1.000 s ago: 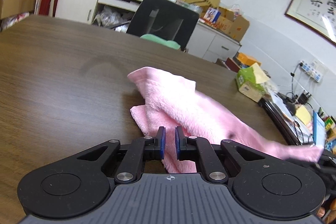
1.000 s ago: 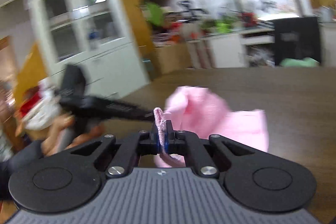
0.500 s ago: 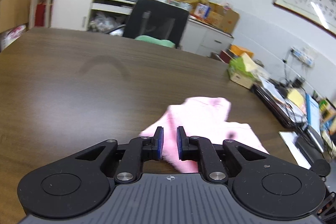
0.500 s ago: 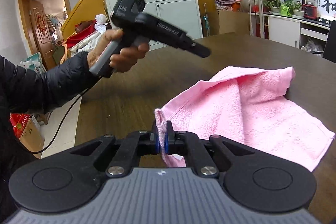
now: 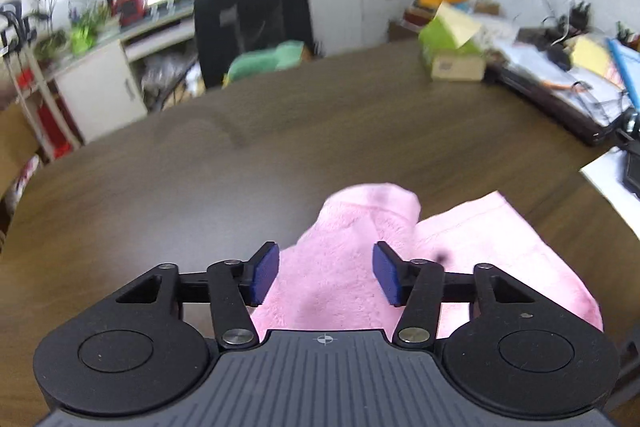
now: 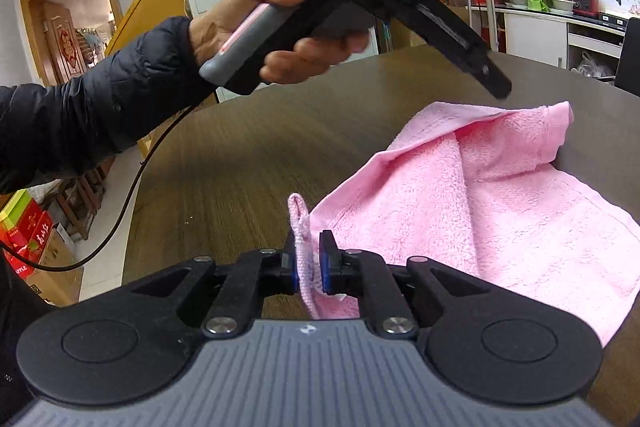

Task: Fold towel

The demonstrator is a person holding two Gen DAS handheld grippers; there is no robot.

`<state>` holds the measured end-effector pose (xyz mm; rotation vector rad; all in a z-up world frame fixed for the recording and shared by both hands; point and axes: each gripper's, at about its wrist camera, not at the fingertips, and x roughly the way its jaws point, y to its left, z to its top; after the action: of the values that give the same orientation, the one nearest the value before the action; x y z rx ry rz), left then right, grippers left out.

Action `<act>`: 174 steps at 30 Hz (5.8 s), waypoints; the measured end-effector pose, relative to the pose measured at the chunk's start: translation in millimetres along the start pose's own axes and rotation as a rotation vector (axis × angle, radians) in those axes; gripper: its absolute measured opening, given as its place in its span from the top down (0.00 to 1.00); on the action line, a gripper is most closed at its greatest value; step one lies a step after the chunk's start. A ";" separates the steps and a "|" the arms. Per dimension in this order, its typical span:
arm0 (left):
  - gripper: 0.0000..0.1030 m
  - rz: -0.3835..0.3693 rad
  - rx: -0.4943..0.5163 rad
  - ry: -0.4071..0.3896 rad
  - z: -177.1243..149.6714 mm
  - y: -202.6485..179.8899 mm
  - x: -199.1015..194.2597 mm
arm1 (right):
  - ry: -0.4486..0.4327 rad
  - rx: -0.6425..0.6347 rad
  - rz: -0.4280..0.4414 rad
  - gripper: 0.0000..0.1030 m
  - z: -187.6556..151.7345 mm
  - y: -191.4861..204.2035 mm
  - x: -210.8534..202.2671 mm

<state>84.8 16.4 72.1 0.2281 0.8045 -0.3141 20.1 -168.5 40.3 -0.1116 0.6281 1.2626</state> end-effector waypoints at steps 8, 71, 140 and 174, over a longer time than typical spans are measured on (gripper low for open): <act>0.44 -0.038 0.119 0.031 -0.8 -29.6 -1.2 | -0.009 0.040 -0.032 0.83 -1.4 -8.4 -0.4; 0.74 0.075 -0.522 -0.366 -212.3 33.8 -231.3 | -0.266 0.254 -0.191 0.73 -26.8 2.0 -96.4; 0.35 0.023 -0.352 -0.073 -76.6 48.1 -16.8 | 0.041 0.362 -0.498 0.27 5.3 -47.3 -19.7; 0.18 -0.016 -0.352 -0.195 -174.6 63.8 -102.5 | -0.128 0.311 -0.659 0.11 -81.7 82.5 -106.0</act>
<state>-75.7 150.3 35.1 -0.1373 0.6554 -0.2012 -103.1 -266.0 46.6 0.0230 0.6022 0.5246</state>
